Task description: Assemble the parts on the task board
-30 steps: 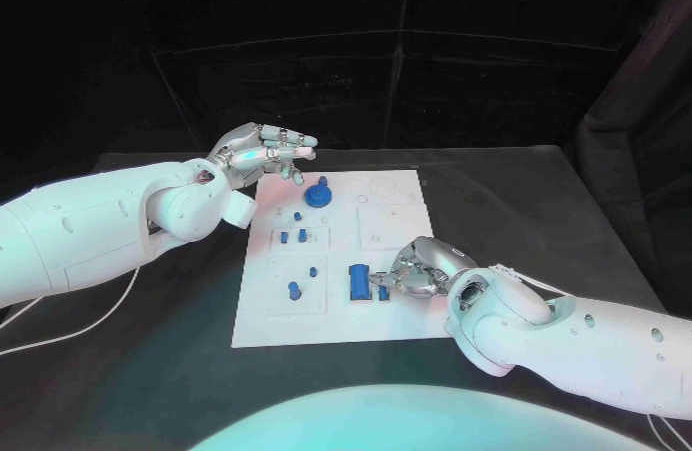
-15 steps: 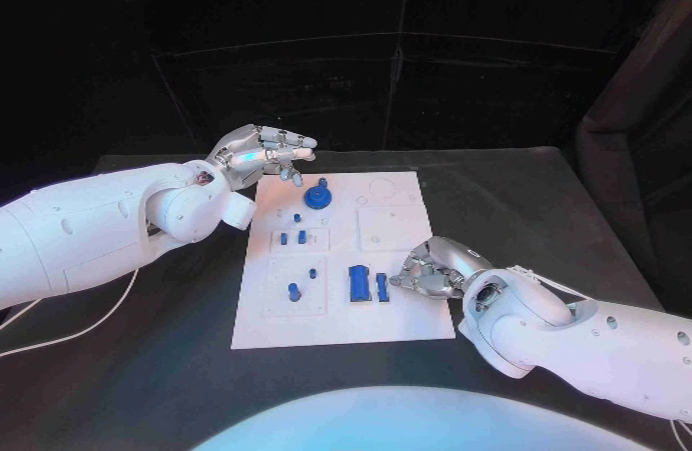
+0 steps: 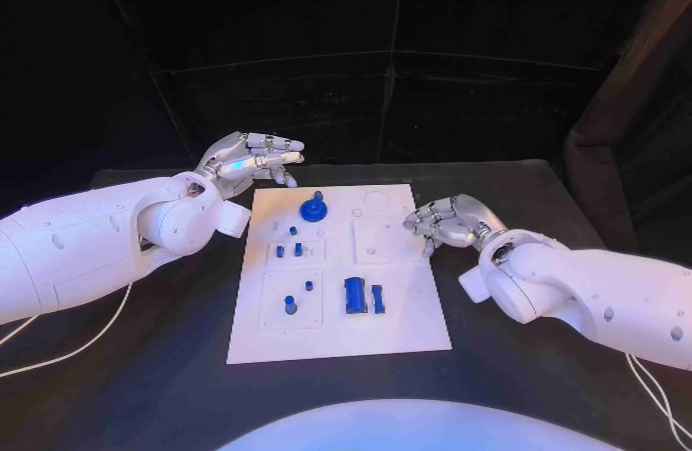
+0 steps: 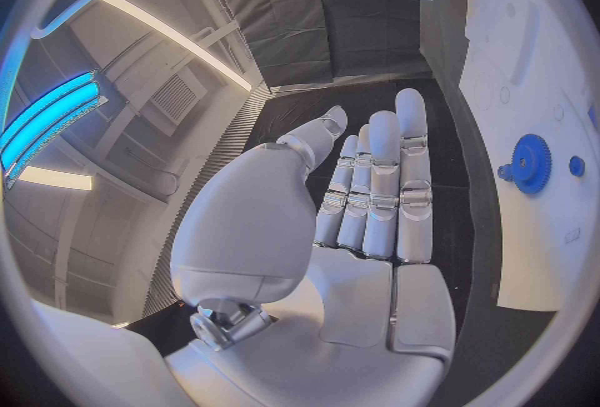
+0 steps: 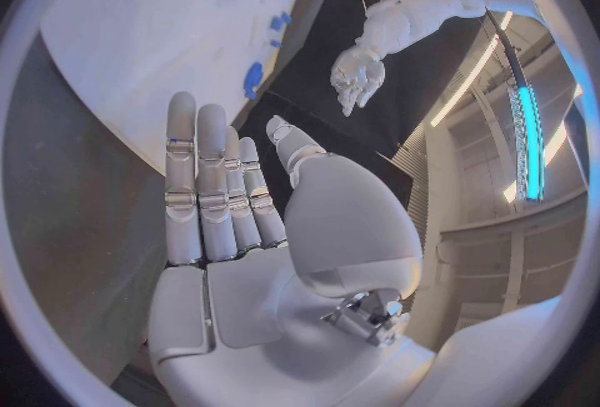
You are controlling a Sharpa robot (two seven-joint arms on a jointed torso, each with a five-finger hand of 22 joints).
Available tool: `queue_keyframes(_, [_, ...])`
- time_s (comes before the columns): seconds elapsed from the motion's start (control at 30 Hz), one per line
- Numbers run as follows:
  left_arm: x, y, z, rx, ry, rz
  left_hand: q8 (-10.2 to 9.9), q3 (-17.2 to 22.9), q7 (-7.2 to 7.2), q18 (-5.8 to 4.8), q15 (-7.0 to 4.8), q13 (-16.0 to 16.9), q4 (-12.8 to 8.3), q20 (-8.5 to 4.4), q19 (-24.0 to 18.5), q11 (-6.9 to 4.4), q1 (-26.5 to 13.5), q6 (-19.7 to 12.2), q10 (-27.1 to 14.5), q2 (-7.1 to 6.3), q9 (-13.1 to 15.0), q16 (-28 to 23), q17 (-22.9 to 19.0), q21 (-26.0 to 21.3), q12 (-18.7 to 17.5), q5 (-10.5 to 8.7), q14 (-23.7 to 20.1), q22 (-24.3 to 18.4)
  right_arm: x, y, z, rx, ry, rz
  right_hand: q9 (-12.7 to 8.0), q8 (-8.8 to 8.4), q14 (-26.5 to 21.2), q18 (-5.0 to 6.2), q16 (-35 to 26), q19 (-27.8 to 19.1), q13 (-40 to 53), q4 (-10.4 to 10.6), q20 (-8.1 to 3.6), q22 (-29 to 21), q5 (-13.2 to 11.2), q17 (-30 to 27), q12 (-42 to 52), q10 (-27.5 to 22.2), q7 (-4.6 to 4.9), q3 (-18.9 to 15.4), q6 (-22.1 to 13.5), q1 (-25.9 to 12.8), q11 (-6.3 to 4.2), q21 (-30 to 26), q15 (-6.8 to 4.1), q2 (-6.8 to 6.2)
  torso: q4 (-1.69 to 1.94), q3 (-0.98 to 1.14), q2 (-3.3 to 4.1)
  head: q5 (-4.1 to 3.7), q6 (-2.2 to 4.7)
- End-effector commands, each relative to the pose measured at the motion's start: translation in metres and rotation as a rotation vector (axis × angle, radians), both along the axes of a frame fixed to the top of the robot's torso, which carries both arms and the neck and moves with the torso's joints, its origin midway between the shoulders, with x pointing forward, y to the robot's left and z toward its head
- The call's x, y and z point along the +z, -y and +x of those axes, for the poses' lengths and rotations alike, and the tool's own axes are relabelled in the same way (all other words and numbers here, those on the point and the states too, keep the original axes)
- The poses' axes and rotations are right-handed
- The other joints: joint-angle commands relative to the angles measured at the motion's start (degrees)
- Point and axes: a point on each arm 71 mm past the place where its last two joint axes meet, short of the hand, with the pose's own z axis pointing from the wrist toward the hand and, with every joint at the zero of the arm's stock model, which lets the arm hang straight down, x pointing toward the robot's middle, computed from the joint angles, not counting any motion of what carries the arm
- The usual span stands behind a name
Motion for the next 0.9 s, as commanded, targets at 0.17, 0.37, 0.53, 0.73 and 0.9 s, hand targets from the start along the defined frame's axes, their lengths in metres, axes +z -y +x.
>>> queue_keyframes(0.17, [0.002,-0.013,0.012,0.117,0.043,-0.074,-1.3,1.8,0.46,-0.47,3.79,-0.6,1.1,3.33,-11.5,1.67,-1.1,-0.4,-0.7,0.3,-0.2,-21.8,-10.4,-12.1,-6.7,-0.1,-7.7,-7.6,0.013,0.014,0.047,-0.051,0.066,0.365,-5.8,-6.92,-8.9,0.73,-21.7,-7.9,-18.4,-2.5,5.24,-10.7,-3.5,-15.9,-13.8,2.4,1.02,1.7,2.1,1.3,2.71,-17.6,4.4,0.12,-0.16,-0.81,-2.1,-0.58,3.37])
queue_keyframes(0.37, [-0.007,-0.02,0.021,0.197,0.079,-0.061,-2.6,-1.0,1.21,-0.7,6.94,-0.6,2.3,6.56,-18.4,3.23,-2.9,-0.8,-1.6,-1.04,-0.2,-32.1,-15.8,-19.1,-11.0,-0.24,-12.4,-12.4,0.011,0.016,0.075,-0.069,0.105,0.394,-9.3,-11.55,-9.8,0.86,-31.1,-7.8,-26.6,-5.4,7.5,-15.5,-4.1,-25.2,-20.8,5.6,0.82,1.8,3.9,2.0,4.03,-25.1,6.57,1.3,-0.3,-0.57,-3.26,-0.89,6.15])
queue_keyframes(0.53, [-0.019,-0.021,0.024,0.248,0.094,-0.053,-4.0,-5.4,0.8,0.93,7.61,-0.5,3.5,8.93,-20.4,3.81,-3.0,-0.9,-1.5,-0.14,-0.1,-37.8,-19.3,-22.3,-14.3,-0.3,-11.1,-15.4,0.007,0.014,0.089,-0.053,0.112,0.412,-10.6,-13.05,-3.9,0.74,-31.6,-3.1,-29.1,-6.3,6.05,-16.0,-4.7,-27.7,-23.0,7.4,1.19,0.8,5.2,1.5,3.24,-25.7,5.45,2.17,-0.08,-0.39,-3.8,-0.49,8.21])
queue_keyframes(0.73, [-0.024,-0.015,0.021,0.201,0.041,-0.03,-8.4,-11.7,-3.18,-2.85,4.29,-4.1,4.8,3.1,-36.3,0.11,-28.9,-20.8,-21.8,5.27,-3.9,-42.8,-22.9,-28.2,-17.5,-3.1,-29.5,-19.1,0.005,0.015,0.087,-0.114,0.105,0.343,-15.6,-17.06,-26.6,-2.96,-37.2,-24.7,-32.9,-3.3,1.38,-20.0,-7.6,-31.1,-28.6,-14.0,-2.71,-3.2,-14.1,-24.9,-0.14,-29.6,-0.98,0.16,0.27,-0.19,-3.4,-0.53,8.13])
queue_keyframes(0.9, [-0.026,-0.004,0.013,0.229,0.038,-0.022,-8.4,-13.8,-4.63,-3.77,3.08,-4.1,4.8,1.02,-42.0,-1.25,-38.3,-27.9,-29.1,5.27,-3.9,-44.4,-24.1,-28.2,-22.5,-3.1,-36.2,-20.4,0.011,0.008,0.077,-0.147,0.121,0.373,-15.6,-17.06,-35.0,-3.94,-37.2,-32.7,-32.9,-2.0,-0.18,-20.0,-12.5,-36.1,-28.6,-21.7,-4.08,-4.4,-21.0,-34.0,-1.24,-30.9,-0.98,0.16,2.36,1.15,-3.62,-0.31,9.94])
